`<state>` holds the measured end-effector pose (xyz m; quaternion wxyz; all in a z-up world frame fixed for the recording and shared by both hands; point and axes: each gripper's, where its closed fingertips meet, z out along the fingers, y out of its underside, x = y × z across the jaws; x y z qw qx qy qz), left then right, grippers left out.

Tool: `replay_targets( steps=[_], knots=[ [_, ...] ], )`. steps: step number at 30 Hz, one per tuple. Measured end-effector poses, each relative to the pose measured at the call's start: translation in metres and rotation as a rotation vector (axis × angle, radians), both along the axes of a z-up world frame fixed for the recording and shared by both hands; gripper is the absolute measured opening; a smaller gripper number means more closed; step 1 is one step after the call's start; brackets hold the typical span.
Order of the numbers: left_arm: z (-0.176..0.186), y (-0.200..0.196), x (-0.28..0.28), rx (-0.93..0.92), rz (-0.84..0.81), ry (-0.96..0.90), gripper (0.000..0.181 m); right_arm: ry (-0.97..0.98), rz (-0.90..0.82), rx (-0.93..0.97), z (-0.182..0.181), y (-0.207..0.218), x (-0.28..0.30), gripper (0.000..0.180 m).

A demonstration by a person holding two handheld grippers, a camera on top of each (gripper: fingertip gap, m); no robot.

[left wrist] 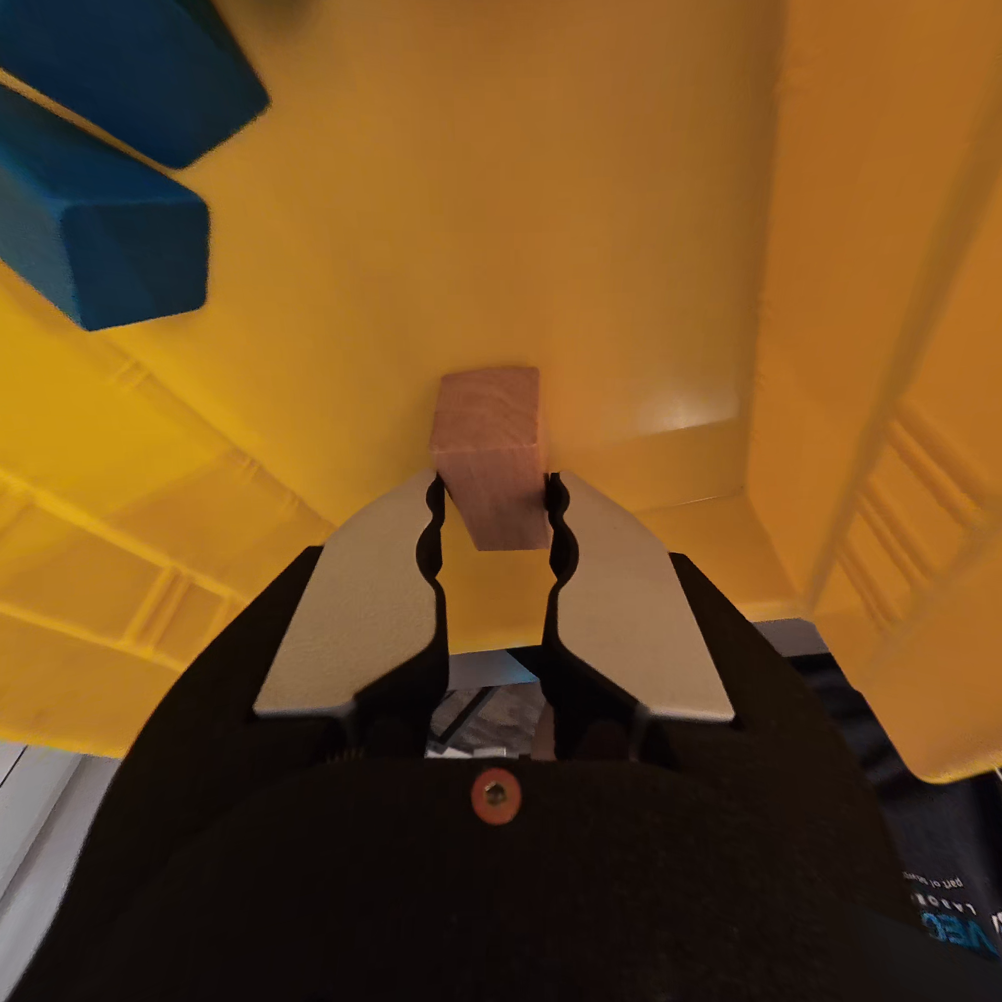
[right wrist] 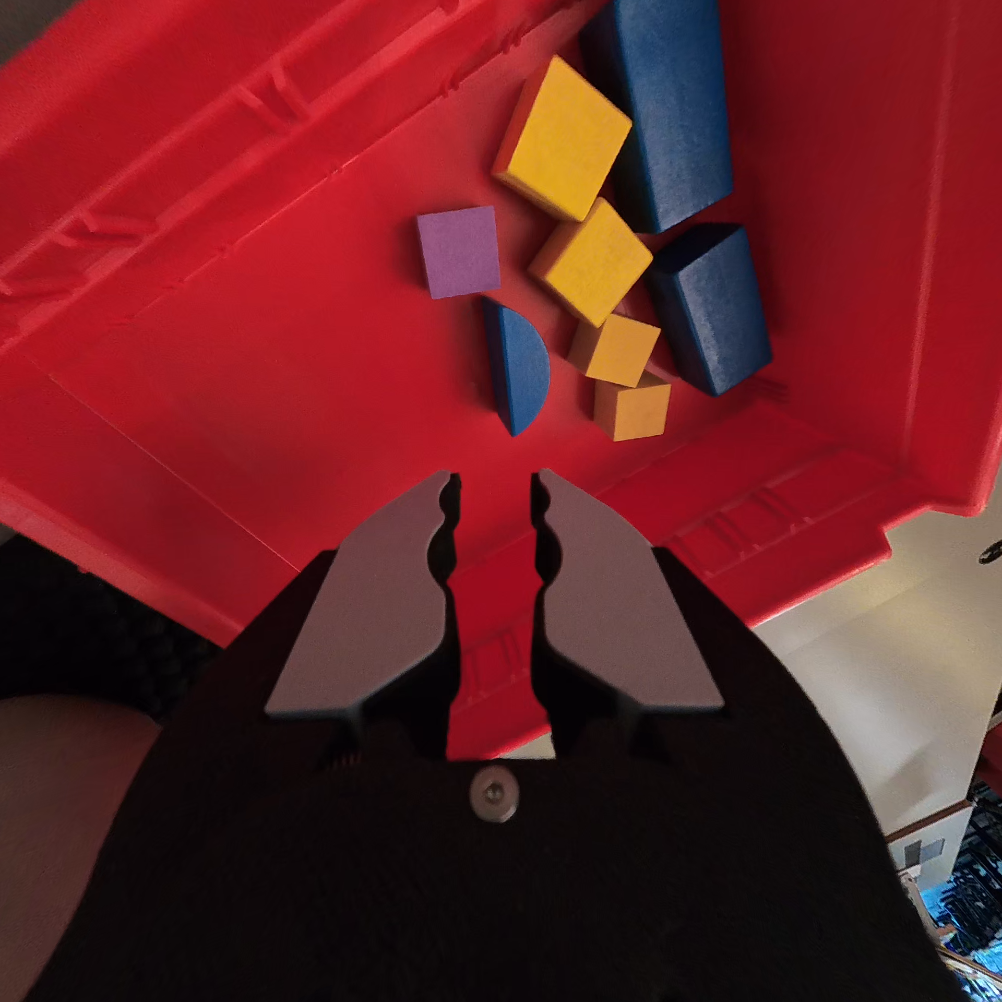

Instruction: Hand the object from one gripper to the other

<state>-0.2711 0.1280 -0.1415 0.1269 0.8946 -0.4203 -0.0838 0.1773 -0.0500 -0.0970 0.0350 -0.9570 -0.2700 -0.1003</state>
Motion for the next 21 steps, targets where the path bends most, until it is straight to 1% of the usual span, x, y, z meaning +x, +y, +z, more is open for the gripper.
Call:
replay_targets(
  steps=[3, 6, 9, 12, 16, 17, 19, 21],
  knots=[
    [0.012, 0.008, -0.002, 0.038, 0.01, -0.058, 0.035, -0.006, -0.01, 0.018, 0.004, 0.001, 0.002, 0.026],
    [0.033, 0.02, 0.0, 0.089, 0.027, -0.201, 0.034, -0.022, -0.023, 0.057, 0.011, 0.004, 0.005, 0.026],
    [0.063, 0.028, 0.011, 0.138, 0.03, -0.424, 0.034, -0.058, -0.039, 0.13, 0.024, 0.012, 0.008, 0.026],
    [0.097, 0.031, 0.03, 0.168, 0.009, -0.677, 0.034, -0.11, -0.045, 0.247, 0.046, 0.024, 0.009, 0.026],
    [0.141, 0.012, 0.066, 0.098, -0.084, -1.005, 0.033, -0.147, -0.001, 0.49, 0.091, 0.048, -0.01, 0.026],
    [0.15, 0.005, 0.075, 0.071, -0.122, -1.067, 0.033, -0.125, 0.024, 0.562, 0.103, 0.056, -0.021, 0.026],
    [0.165, -0.01, 0.092, 0.035, -0.193, -1.169, 0.033, -0.018, 0.097, 0.707, 0.126, 0.071, -0.057, 0.026],
    [0.171, -0.024, 0.106, 0.0, -0.249, -1.212, 0.033, 0.165, 0.181, 0.833, 0.145, 0.084, -0.103, 0.026]
  ],
)
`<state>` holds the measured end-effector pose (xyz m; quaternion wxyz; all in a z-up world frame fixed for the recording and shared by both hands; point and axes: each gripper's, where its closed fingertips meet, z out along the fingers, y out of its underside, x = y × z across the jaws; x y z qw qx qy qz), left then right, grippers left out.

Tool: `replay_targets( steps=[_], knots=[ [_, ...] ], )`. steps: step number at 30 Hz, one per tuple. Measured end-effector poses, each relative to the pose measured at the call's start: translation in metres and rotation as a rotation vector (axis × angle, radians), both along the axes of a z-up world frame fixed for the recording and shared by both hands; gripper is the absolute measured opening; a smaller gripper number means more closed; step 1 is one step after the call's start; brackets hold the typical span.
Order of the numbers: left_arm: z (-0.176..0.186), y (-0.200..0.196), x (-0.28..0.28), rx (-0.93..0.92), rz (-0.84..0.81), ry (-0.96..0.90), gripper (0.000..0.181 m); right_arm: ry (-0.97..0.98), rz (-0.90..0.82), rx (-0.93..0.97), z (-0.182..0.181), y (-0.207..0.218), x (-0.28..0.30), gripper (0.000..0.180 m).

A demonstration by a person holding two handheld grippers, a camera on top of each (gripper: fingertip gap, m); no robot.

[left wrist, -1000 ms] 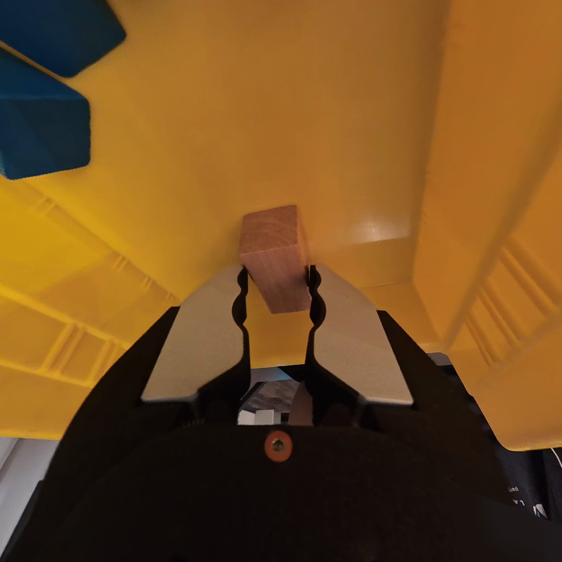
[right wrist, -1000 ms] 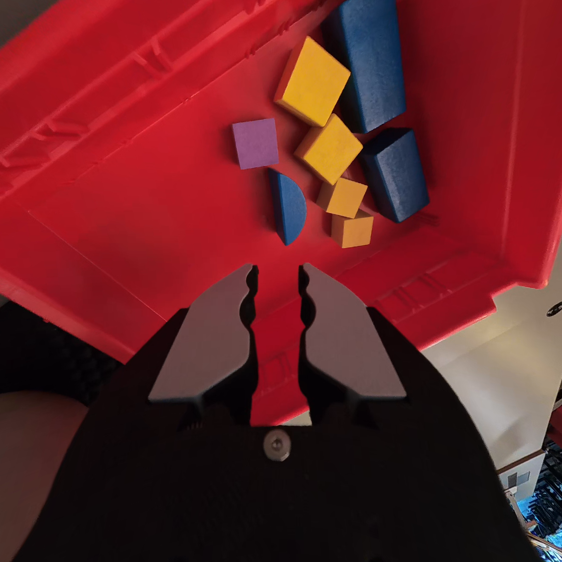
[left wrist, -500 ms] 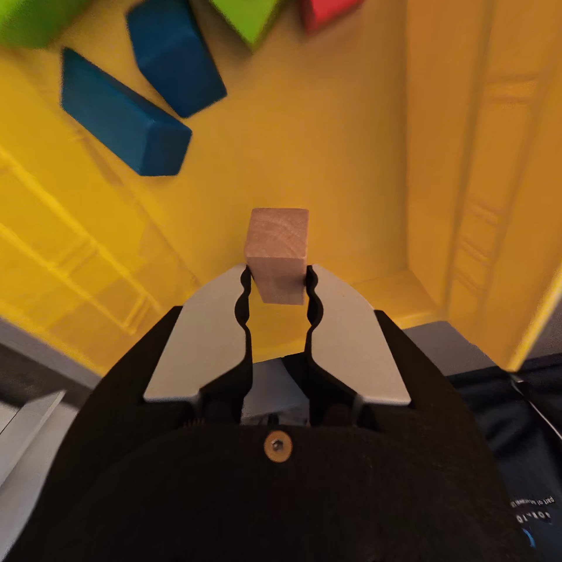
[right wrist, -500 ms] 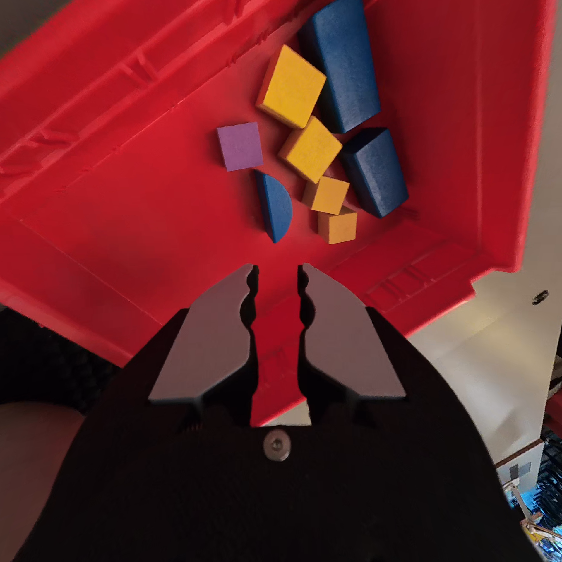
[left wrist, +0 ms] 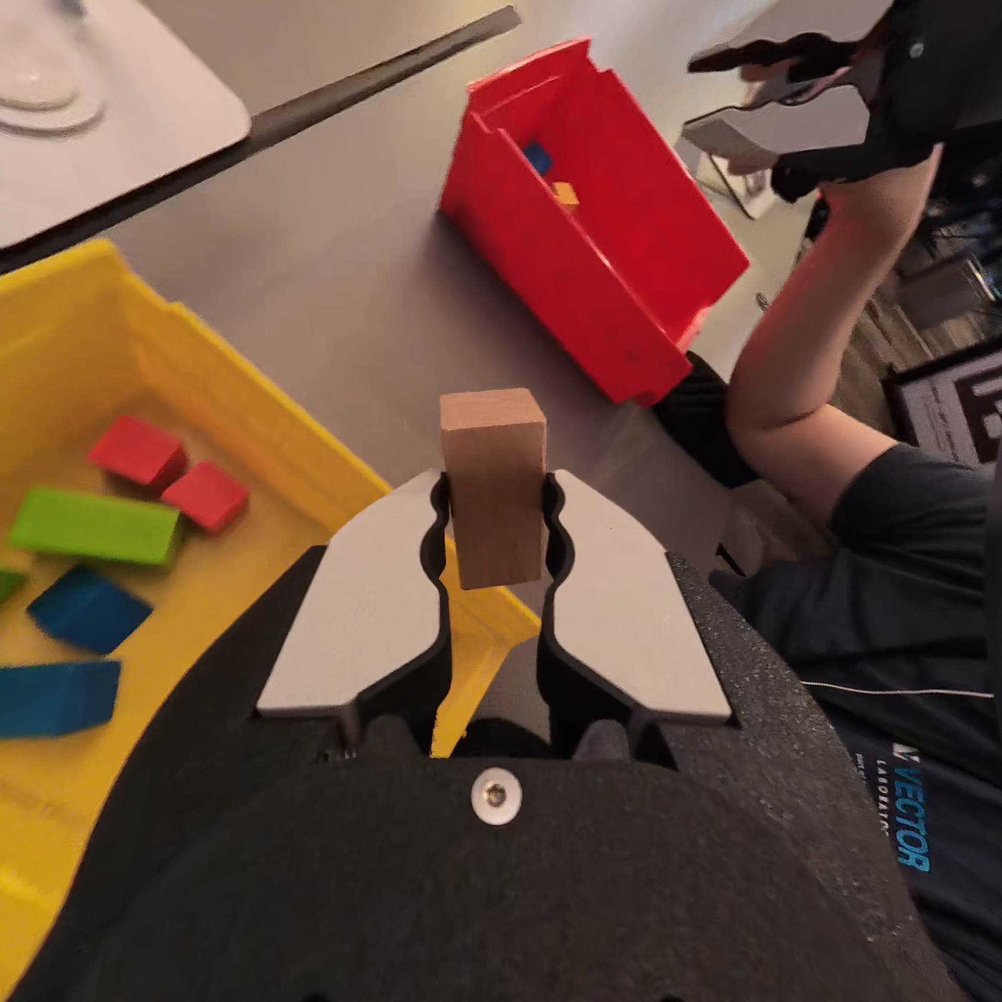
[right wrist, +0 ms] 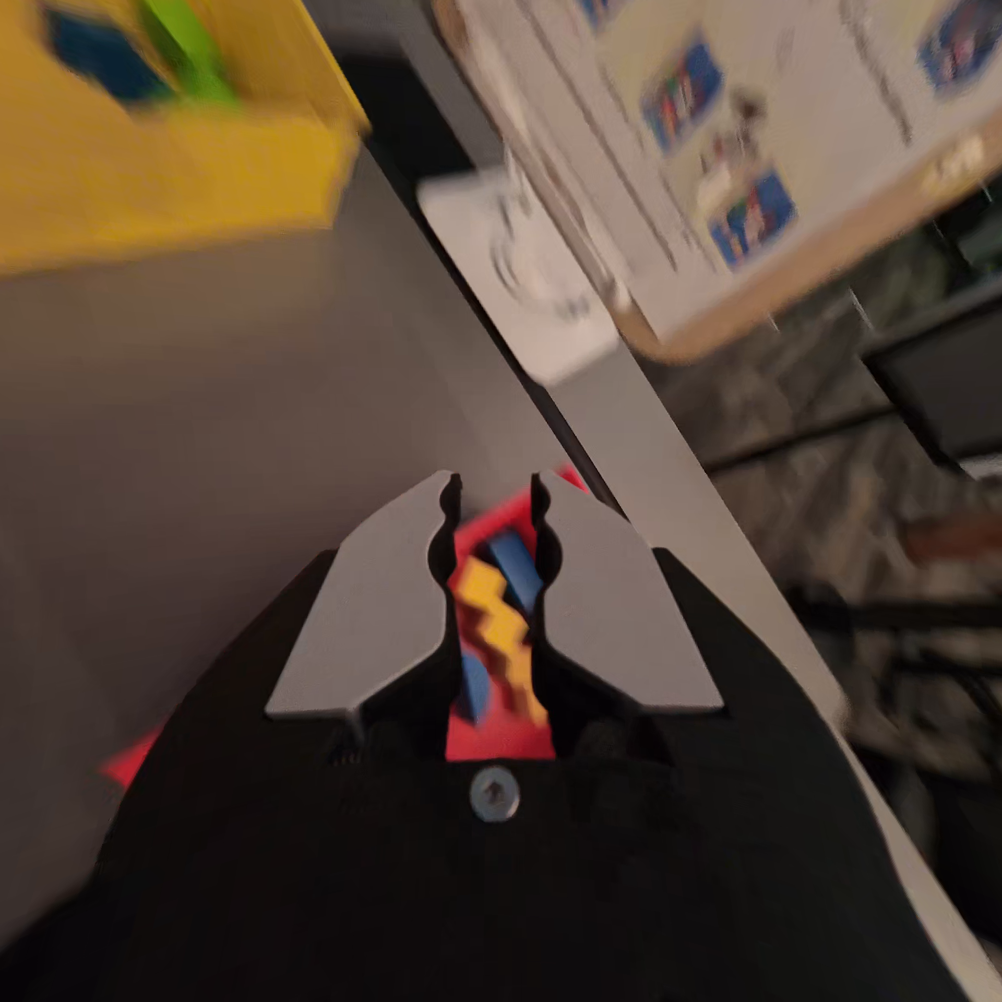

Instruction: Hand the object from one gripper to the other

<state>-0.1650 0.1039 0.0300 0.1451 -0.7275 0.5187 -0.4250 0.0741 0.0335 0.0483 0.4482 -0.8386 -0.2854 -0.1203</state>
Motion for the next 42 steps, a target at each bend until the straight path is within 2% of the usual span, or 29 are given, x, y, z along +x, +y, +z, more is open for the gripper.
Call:
replay_targets(
  steps=[4, 6, 8, 11, 13, 19, 24, 30, 33, 38, 42],
  knots=[
    [0.009, -0.022, 0.021, 0.021, -0.097, -0.064, 0.033, 0.366, 0.348, 0.096, 0.023, 0.004, -0.103, 0.029],
    [0.017, -0.039, 0.028, 0.028, -0.17, -0.104, 0.033, 0.526, 0.448, 0.1, 0.028, 0.003, -0.136, 0.036],
    [0.025, -0.056, 0.034, 0.036, -0.24, -0.142, 0.033, 0.679, 0.5, 0.104, 0.033, 0.004, -0.155, 0.046],
    [0.033, -0.076, 0.041, 0.066, -0.311, -0.184, 0.033, 0.947, 0.582, 0.124, 0.049, 0.001, -0.168, 0.046],
    [0.036, -0.08, 0.045, 0.097, -0.317, -0.198, 0.033, 1.031, 0.626, 0.159, 0.057, -0.003, -0.169, 0.043],
    [0.042, -0.089, 0.049, 0.101, -0.334, -0.226, 0.033, 1.043, 0.656, 0.178, 0.057, -0.006, -0.173, 0.043],
    [0.044, -0.094, 0.049, 0.115, -0.351, -0.234, 0.033, 1.109, 0.701, 0.101, 0.049, -0.009, -0.182, 0.041],
    [0.044, -0.098, 0.051, 0.1, -0.369, -0.241, 0.033, 1.041, 0.737, 0.108, 0.044, -0.012, -0.186, 0.034],
    [0.043, -0.094, 0.054, 0.165, -0.357, -0.252, 0.032, 1.005, 0.714, 0.117, 0.044, -0.011, -0.184, 0.033],
    [0.045, -0.08, 0.059, 0.276, -0.306, -0.294, 0.055, 0.91, 0.686, 0.174, 0.05, -0.013, -0.177, 0.033],
    [0.049, -0.084, 0.064, 0.203, -0.331, -0.367, 0.054, 0.862, 0.645, 0.2, 0.056, -0.013, -0.166, 0.033]
  ],
)
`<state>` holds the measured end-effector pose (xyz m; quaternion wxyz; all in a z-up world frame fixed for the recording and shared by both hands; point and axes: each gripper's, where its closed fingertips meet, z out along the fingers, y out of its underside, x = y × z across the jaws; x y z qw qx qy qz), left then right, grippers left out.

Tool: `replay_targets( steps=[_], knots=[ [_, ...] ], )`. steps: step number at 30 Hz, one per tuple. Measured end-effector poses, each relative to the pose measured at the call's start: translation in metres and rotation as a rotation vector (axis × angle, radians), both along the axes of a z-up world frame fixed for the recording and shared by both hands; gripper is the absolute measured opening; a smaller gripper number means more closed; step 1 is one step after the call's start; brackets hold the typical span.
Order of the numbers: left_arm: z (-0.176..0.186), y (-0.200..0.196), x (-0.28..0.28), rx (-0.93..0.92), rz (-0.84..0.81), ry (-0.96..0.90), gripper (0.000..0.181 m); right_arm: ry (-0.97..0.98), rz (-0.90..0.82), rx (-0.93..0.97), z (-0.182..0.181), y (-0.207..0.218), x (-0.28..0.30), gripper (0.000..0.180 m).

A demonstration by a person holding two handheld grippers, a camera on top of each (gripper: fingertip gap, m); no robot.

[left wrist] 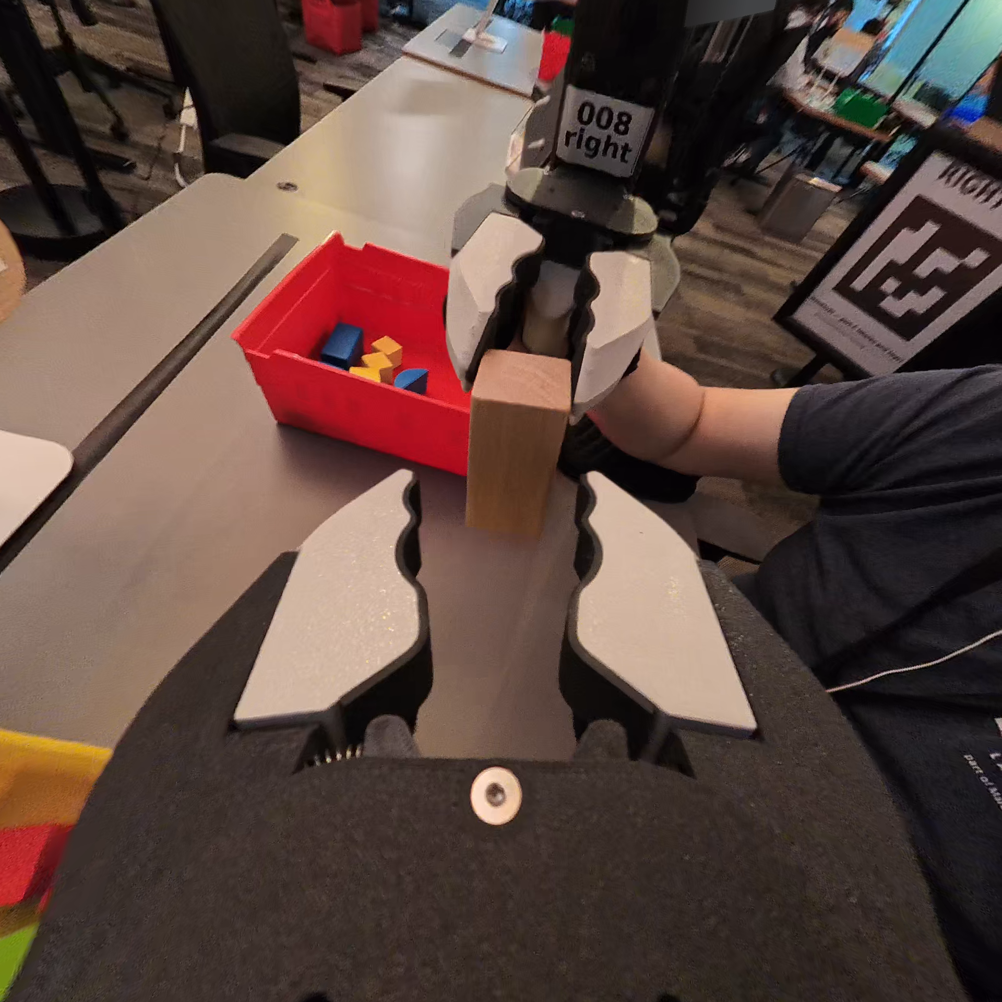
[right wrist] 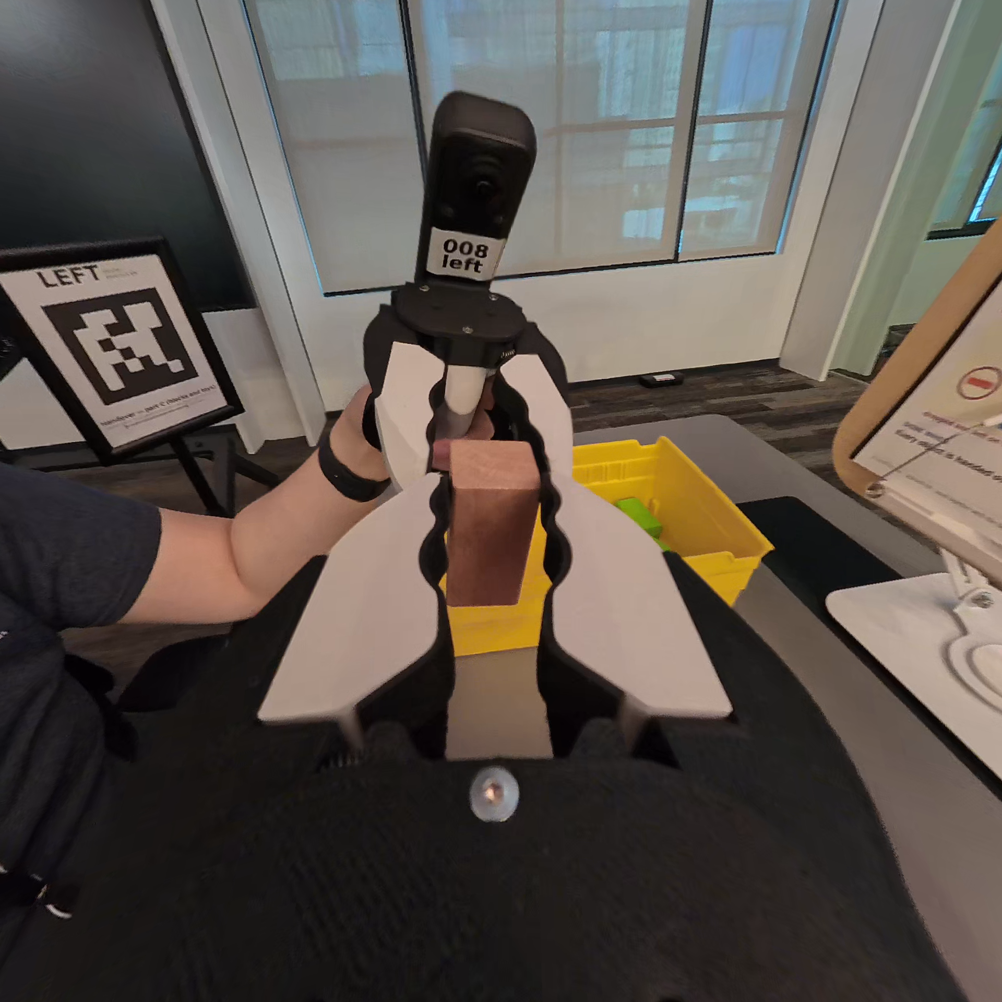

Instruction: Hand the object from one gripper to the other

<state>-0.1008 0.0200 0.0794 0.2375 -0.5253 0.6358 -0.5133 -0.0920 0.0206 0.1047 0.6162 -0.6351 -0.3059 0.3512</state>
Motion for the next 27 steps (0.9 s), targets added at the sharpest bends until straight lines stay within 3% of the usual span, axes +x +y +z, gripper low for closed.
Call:
replay_targets(
  steps=[5, 16, 20, 24, 27],
  knots=[
    [0.001, -0.011, 0.016, -0.135, -0.078, -0.075, 0.045, 0.009, -0.034, 0.02, 0.008, -0.001, 0.009, 0.033],
    [-0.008, -0.023, 0.034, -0.08, -0.093, -0.117, 0.034, 0.062, -0.043, 0.063, 0.017, -0.001, 0.015, 0.033],
    [-0.003, -0.023, 0.035, -0.047, -0.07, -0.15, 0.034, 0.083, -0.027, 0.065, 0.019, -0.003, 0.011, 0.048],
    [0.002, -0.024, 0.035, -0.037, -0.058, -0.184, 0.034, 0.099, -0.01, 0.024, 0.013, 0.0, 0.006, 0.047],
    [0.002, -0.024, 0.035, -0.033, -0.057, -0.184, 0.034, 0.113, 0.02, 0.008, 0.012, -0.002, 0.003, 0.033]
  ],
)
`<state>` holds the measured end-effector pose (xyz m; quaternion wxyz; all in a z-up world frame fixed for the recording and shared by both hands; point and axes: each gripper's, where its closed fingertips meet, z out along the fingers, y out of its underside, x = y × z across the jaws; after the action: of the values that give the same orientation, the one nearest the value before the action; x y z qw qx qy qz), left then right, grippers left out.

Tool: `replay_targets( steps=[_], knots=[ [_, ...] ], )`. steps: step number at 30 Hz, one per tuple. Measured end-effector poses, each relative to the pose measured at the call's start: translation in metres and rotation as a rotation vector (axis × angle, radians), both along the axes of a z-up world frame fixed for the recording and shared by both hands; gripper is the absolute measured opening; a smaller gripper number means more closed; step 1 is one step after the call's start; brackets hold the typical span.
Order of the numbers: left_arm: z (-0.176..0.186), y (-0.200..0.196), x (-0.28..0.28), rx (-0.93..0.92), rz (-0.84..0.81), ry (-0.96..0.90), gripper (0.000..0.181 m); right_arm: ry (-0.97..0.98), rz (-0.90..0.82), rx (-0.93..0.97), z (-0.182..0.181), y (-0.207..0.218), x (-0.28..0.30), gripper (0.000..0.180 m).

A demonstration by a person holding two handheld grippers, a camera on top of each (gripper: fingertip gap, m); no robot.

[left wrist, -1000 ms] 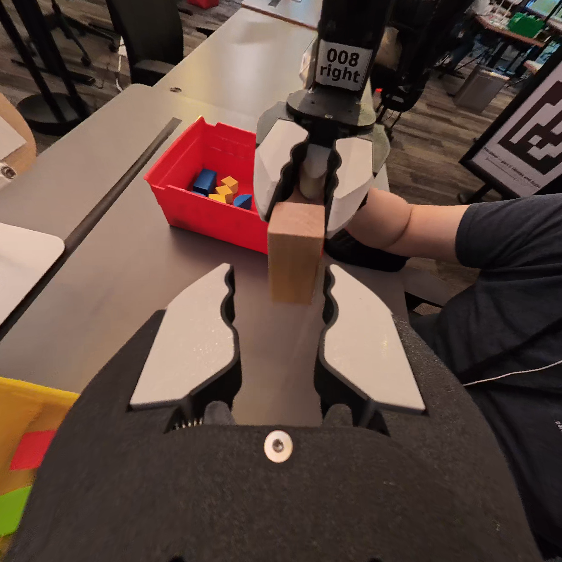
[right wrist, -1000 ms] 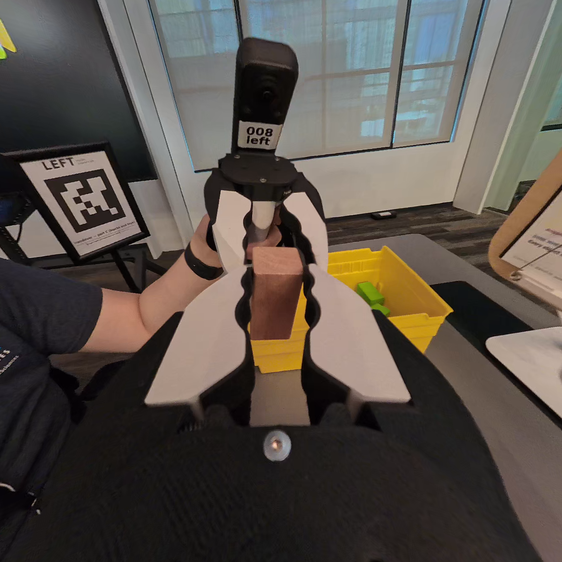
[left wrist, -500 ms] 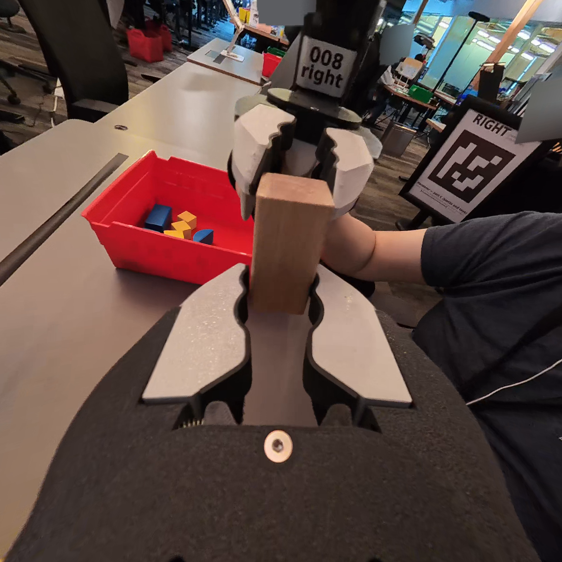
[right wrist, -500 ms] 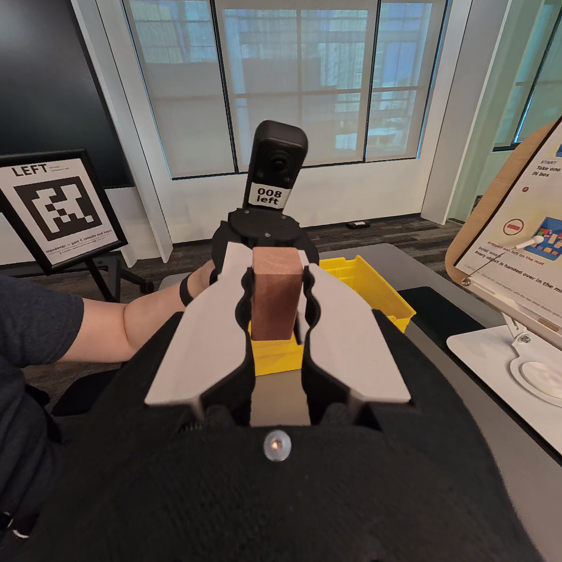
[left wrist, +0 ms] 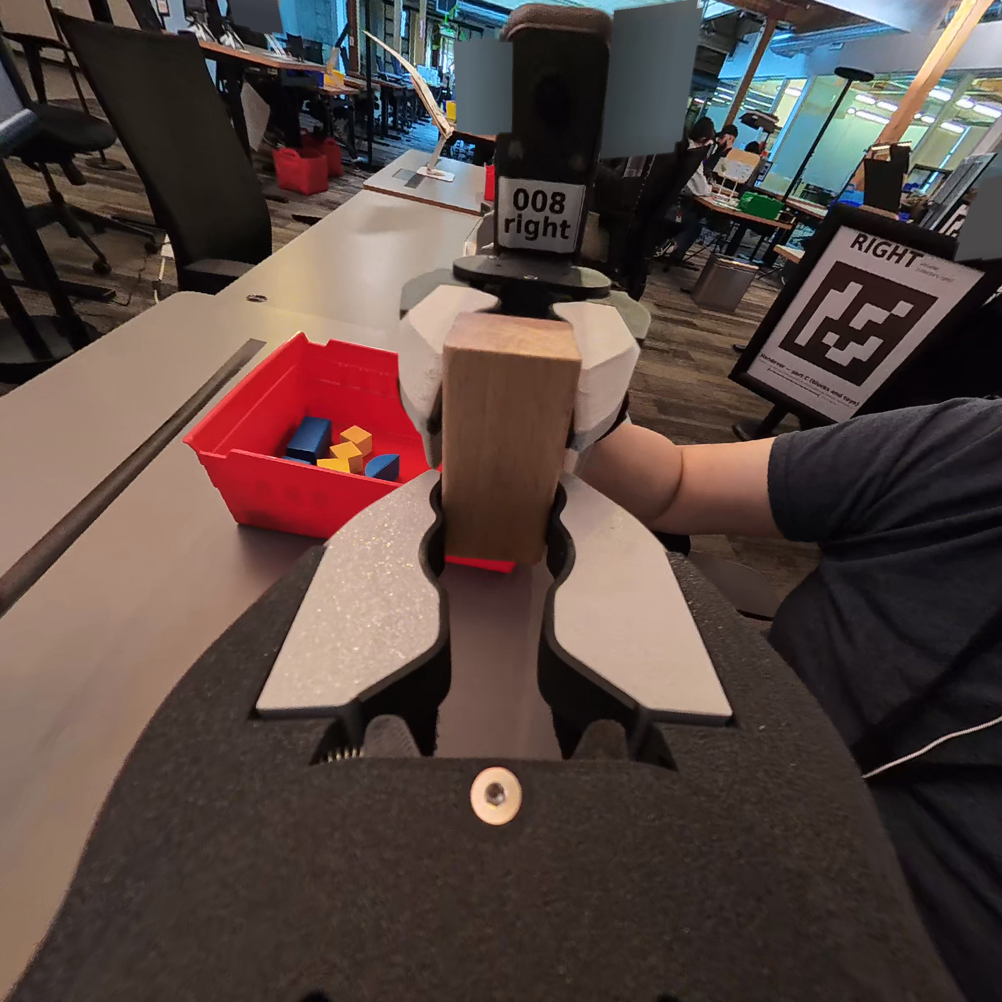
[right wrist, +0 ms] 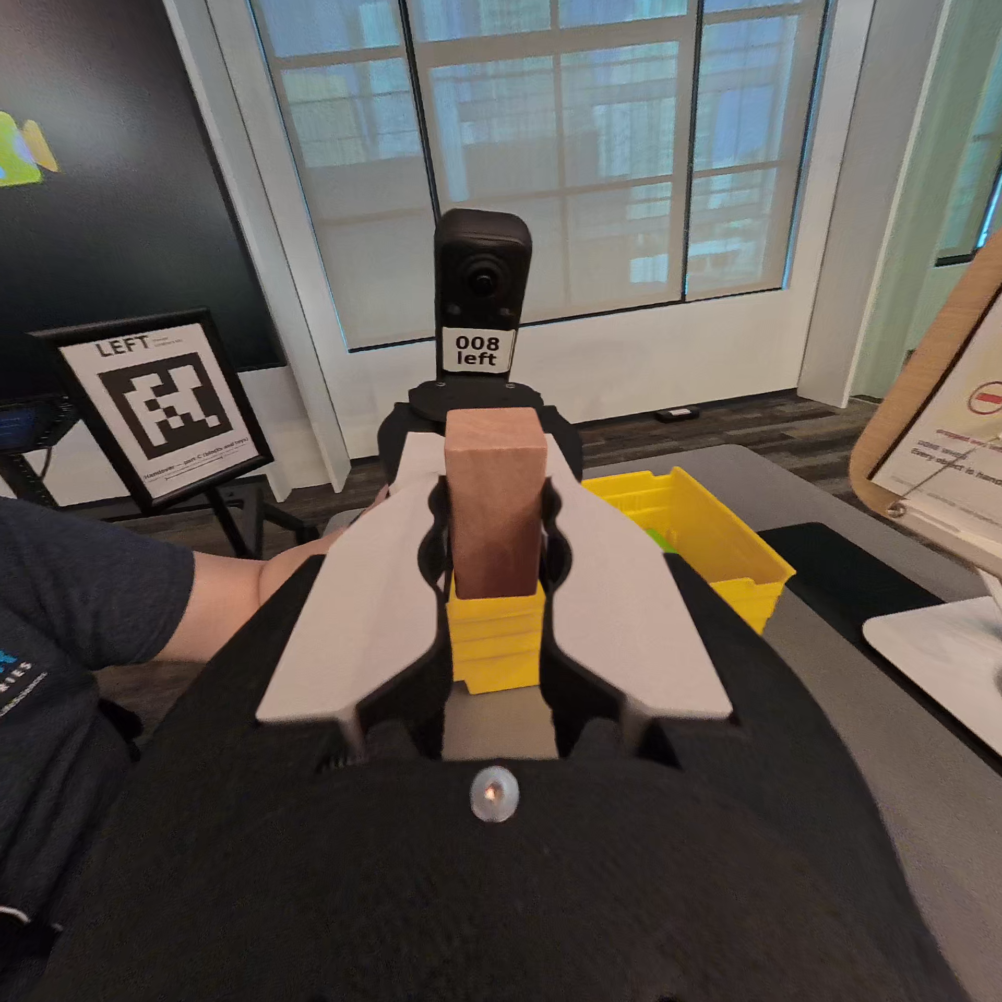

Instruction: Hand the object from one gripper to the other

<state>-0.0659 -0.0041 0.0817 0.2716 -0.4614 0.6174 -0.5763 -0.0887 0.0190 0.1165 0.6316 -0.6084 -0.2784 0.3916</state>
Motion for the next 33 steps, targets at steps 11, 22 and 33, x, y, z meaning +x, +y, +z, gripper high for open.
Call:
replay_targets(
  steps=[11, 22, 33],
  knots=[
    [0.039, 0.024, -0.025, 0.015, 0.096, -0.174, 0.055, -0.288, -0.298, -0.072, 0.008, -0.011, 0.102, 0.033],
    [0.068, 0.038, -0.06, 0.075, 0.192, -0.367, 0.034, -0.832, -0.76, -1.037, -0.183, -0.056, 0.312, 0.034],
    [0.065, 0.03, -0.059, 0.113, 0.173, -0.33, 0.034, -0.867, -0.766, -1.315, -0.232, -0.064, 0.313, 0.034]
  ],
)
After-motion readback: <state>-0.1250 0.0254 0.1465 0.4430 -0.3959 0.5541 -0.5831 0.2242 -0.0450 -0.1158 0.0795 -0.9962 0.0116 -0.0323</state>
